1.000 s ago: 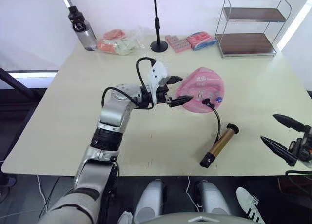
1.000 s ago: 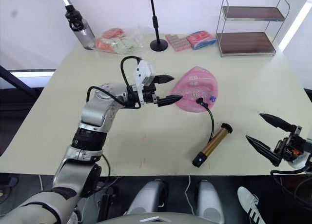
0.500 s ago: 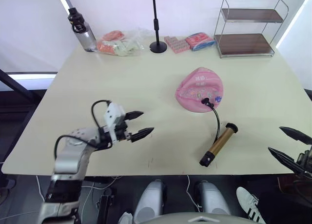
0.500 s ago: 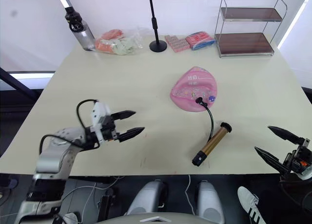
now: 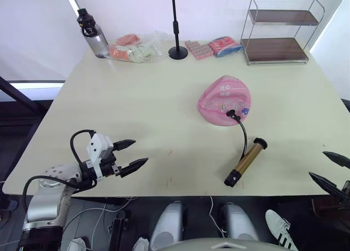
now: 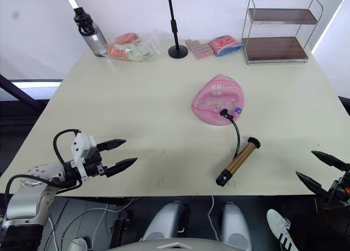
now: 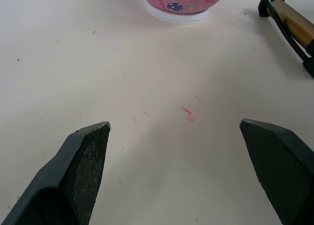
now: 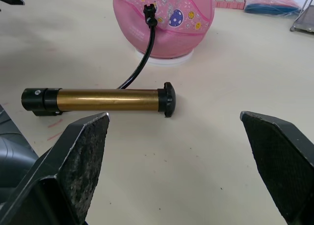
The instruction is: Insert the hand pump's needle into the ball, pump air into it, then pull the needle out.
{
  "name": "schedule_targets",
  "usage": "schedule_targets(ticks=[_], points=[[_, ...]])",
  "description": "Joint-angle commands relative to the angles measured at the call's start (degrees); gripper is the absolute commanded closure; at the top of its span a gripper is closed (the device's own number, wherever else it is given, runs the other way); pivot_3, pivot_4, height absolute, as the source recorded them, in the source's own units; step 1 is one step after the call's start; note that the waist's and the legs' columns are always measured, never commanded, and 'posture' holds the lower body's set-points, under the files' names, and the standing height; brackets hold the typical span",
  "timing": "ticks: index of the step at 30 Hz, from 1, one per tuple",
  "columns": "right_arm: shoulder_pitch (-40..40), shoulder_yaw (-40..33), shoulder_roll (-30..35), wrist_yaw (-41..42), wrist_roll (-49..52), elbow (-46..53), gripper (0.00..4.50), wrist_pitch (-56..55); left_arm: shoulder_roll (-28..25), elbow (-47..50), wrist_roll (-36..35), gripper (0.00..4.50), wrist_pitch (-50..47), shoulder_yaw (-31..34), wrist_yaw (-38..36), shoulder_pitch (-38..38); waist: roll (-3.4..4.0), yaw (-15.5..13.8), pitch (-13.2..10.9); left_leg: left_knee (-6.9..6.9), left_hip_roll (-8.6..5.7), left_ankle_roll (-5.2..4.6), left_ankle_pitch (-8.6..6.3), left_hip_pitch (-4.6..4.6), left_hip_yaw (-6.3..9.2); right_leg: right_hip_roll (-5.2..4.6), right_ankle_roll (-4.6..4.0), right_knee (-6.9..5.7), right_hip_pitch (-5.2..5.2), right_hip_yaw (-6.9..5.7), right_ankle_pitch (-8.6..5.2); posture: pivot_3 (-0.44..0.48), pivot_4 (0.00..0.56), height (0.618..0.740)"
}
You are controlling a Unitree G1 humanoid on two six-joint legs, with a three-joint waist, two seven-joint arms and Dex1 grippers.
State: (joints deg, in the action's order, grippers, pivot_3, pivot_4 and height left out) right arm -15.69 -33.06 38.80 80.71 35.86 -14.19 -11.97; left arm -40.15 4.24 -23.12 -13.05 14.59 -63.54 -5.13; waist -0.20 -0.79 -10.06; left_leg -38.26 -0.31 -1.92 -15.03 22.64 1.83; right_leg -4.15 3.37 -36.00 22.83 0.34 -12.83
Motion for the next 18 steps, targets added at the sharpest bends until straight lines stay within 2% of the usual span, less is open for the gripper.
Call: schedule_targets(ticks=[1,5,11,18], points=[[0.3,-1.8,1.3,1.1,0.4,-0.5,0.0,-2.0,-1.5,5.6,-0.1,0.03,-1.0,-2.6,0.0,0.5,0.0,0.0,0.0,0.0,0.0,0.0,0.0,0.0,0.0,0.0,0.0,0.0,0.0,0.0,0.0,0.0,0.15,0.74],[-0.2,-2.1,1.9,2.9,1.8,0.1,0.0,-0.9,-1.0,11.3,-1.1,0.03,-6.4,-6.3,2.4,3.3,0.0,-0.1,0.0,-0.01,0.0,0.0,0.0,-0.01,-0.02,0.01,-0.01,0.0,-0.01,0.02,0.02,0.0,0.15,0.74],[-4.0,-1.0,2.1,6.3,4.0,6.1,0.0,1.4,0.9,17.9,0.2,0.03,-16.6,-16.6,6.8,11.7,0.05,0.0,0.0,-0.02,-0.02,-0.01,0.0,0.0,-0.03,0.06,0.01,-0.01,-0.02,0.04,0.03,0.0,0.15,0.74],[-7.0,-0.2,1.0,6.1,6.1,14.0,0.0,4.7,6.3,20.6,1.9,0.03,-26.8,-25.6,14.6,20.9,0.06,0.1,0.0,-0.04,-0.01,-0.01,0.0,-0.04,-0.02,0.17,0.2,-0.08,-0.02,0.08,0.12,0.0,0.15,0.74]])
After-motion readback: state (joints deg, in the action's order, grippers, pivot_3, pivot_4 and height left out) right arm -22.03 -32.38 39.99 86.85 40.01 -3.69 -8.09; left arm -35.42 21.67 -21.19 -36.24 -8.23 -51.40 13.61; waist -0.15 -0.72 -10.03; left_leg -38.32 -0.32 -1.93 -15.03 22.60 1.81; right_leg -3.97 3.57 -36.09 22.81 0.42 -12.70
